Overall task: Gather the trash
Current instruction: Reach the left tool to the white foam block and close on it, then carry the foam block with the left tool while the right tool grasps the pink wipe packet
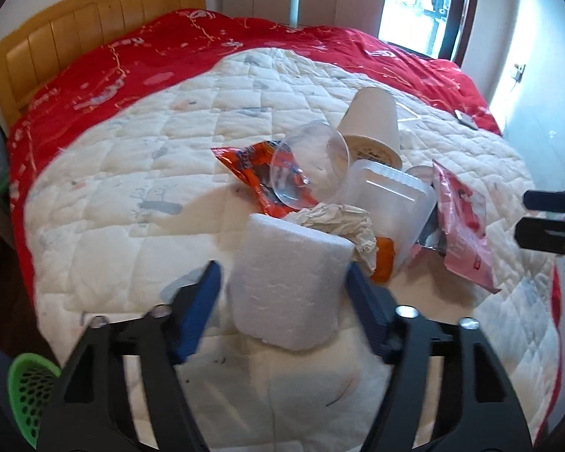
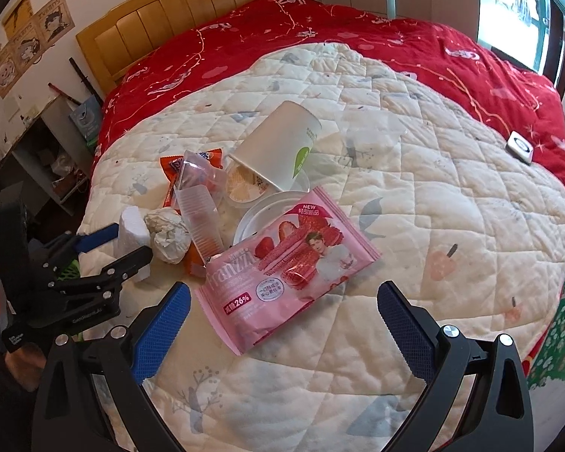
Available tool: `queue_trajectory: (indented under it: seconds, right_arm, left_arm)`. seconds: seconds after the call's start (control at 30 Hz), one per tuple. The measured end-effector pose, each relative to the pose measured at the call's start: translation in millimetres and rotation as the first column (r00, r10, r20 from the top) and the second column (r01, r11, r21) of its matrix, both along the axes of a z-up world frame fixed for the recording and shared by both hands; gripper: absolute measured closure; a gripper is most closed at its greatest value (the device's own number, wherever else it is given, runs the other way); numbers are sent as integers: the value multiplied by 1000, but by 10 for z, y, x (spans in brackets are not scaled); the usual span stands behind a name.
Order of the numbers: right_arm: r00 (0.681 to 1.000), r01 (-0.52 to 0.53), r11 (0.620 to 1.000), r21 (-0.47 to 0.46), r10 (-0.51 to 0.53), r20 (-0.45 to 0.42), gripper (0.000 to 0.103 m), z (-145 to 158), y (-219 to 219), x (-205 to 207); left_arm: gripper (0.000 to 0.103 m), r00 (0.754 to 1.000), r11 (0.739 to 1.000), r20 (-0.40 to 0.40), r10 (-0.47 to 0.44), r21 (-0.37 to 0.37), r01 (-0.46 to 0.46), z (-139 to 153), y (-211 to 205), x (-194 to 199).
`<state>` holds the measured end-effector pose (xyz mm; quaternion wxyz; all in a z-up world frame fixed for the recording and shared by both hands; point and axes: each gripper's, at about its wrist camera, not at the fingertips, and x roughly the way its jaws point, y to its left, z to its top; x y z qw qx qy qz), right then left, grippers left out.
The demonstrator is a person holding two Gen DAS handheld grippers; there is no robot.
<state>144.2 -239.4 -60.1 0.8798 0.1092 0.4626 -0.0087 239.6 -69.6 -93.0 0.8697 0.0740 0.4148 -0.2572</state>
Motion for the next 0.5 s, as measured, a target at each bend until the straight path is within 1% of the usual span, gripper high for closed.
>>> queue_trajectory:
  seconds: [0.1,0.23,0.5]
  right_arm:
    - [1000,9,999,31,-9,-6,7,-20,-15,13]
    - [999,34,996,81,-33,-16,7,-28,-76,65]
    - [994,101,974,204,-89,-64,7,-103,-164,216]
  left_arm:
    - [41,1000,1000,8,14,-28,-13,0,52,-5]
    - [42,1000,999,19,19,-42,-18,42,82,-46]
    - [42,996,996,67,59,-64,-55,275,224,-222]
